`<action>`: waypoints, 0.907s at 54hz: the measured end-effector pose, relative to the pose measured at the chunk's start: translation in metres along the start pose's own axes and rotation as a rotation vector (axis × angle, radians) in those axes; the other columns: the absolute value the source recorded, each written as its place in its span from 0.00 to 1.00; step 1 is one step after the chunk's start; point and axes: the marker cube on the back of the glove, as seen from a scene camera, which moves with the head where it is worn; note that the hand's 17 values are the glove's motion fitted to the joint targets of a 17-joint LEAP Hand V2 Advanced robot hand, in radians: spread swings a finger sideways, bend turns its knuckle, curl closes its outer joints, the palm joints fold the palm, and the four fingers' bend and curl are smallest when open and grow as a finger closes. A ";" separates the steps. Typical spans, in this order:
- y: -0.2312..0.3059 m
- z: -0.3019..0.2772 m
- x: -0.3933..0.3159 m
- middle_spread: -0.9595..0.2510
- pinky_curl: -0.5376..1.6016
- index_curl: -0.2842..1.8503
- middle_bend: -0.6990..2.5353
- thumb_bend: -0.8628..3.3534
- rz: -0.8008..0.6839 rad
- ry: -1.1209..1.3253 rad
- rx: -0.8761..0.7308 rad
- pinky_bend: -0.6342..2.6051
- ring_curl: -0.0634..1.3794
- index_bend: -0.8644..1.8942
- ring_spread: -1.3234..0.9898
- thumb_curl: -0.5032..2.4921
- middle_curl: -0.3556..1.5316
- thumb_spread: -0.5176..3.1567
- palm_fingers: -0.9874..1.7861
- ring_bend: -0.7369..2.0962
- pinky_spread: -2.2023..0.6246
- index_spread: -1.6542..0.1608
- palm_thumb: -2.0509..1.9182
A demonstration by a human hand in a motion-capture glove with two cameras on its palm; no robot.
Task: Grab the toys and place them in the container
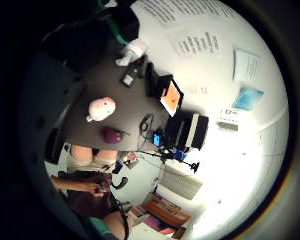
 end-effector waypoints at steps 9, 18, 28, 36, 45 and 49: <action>0.041 0.020 0.080 0.82 0.43 0.23 0.28 0.20 0.071 -0.017 -0.002 0.52 0.30 0.33 0.56 0.32 0.41 0.46 0.29 0.45 0.79 0.83 0.52; 0.088 0.063 0.149 0.82 0.42 0.21 0.28 0.20 0.057 -0.148 -0.026 0.52 0.30 0.33 0.56 0.31 0.41 0.47 0.30 0.46 0.79 0.83 0.52; 0.125 0.159 0.173 0.81 0.42 0.20 0.28 0.20 -0.029 -0.221 -0.040 0.51 0.30 0.34 0.56 0.30 0.42 0.47 0.30 0.46 0.79 0.83 0.52; 0.134 0.308 0.143 0.81 0.42 0.20 0.28 0.20 -0.103 -0.425 -0.110 0.50 0.30 0.34 0.56 0.29 0.42 0.48 0.31 0.46 0.79 0.82 0.52; 0.125 0.441 0.099 0.82 0.42 0.20 0.27 0.20 -0.132 -0.414 -0.268 0.51 0.29 0.34 0.56 0.29 0.41 0.48 0.29 0.45 0.79 0.82 0.53; 0.120 0.463 0.094 0.82 0.41 0.20 0.27 0.20 -0.120 -0.361 -0.188 0.51 0.29 0.34 0.56 0.29 0.41 0.47 0.29 0.45 0.79 0.82 0.52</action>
